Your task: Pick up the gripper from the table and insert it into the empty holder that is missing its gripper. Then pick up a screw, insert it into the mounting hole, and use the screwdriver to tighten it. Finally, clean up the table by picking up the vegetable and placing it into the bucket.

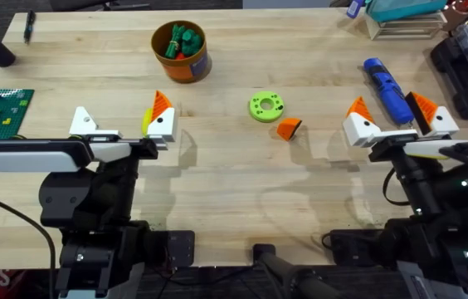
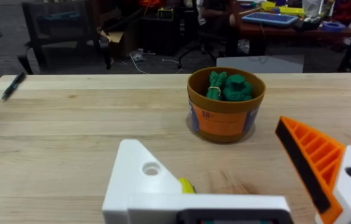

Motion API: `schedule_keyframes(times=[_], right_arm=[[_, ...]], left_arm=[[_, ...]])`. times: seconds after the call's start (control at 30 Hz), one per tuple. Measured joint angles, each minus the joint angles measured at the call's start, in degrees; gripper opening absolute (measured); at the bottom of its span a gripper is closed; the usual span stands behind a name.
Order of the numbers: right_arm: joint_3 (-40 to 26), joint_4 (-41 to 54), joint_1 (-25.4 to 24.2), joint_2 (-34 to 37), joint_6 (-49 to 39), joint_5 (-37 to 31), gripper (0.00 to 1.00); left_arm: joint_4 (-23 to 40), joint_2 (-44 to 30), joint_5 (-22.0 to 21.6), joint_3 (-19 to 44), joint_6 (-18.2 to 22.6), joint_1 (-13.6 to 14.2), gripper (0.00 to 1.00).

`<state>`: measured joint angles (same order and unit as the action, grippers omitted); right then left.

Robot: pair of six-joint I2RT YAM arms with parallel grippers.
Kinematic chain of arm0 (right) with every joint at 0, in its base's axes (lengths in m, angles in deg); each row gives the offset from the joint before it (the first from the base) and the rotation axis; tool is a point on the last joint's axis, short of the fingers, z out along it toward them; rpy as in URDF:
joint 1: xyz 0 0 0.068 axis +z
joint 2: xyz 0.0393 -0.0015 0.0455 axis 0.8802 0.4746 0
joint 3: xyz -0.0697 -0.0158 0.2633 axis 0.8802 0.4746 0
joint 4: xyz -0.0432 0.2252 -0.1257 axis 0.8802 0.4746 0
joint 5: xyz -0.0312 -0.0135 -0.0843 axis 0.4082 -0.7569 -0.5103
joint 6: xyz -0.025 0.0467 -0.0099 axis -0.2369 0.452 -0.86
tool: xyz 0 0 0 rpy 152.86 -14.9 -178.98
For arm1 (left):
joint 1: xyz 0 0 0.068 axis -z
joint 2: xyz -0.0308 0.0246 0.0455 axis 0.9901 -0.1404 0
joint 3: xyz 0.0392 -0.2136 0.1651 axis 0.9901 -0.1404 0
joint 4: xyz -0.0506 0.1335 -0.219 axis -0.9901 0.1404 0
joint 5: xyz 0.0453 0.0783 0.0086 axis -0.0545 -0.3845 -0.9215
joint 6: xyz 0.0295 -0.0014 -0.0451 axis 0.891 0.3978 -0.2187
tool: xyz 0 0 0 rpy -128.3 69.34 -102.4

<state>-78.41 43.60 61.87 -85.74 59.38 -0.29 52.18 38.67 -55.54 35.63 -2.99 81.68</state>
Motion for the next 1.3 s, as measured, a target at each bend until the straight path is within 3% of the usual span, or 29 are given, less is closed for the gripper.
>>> schedule_keyframes(times=[0.5, 0.7, 0.9, 0.97, 1.1, 1.13, 1.3], right_arm=[[0.00, -0.28, 0.00, 0.00, 0.04, 0.02, 0.994], [-2.50, 5.12, 0.00, 0.00, 0.87, 0.33, 0.994], [-10.62, 13.46, 0.00, 2.63, 1.53, 0.90, 0.993], [-25.89, 27.54, 0.00, 14.77, 1.55, 1.09, 0.994], [-36.31, 35.45, 0.00, 24.63, 1.55, 1.18, 0.994], [-44.21, 40.45, 0.00, 32.52, 1.55, 1.27, 0.994], [-54.47, 48.42, 0.00, 43.95, 1.55, 1.29, 0.994]], left_arm=[[0.48, 0.00, 0.00, 0.04, 0.50, 0.00, 0.922], [9.49, 0.00, 0.03, 3.43, 0.71, 0.00, 0.925], [25.90, -2.60, 0.02, 17.86, 0.70, 0.00, 0.926], [38.53, -19.40, 0.02, 36.98, 0.71, 0.00, 0.925], [44.62, -32.31, 0.04, 47.71, 0.71, 0.00, 0.925], [49.81, -42.13, 0.02, 55.73, 0.71, 0.00, 0.925], [59.02, -55.59, 0.04, 66.95, 0.72, 0.00, 0.925]])
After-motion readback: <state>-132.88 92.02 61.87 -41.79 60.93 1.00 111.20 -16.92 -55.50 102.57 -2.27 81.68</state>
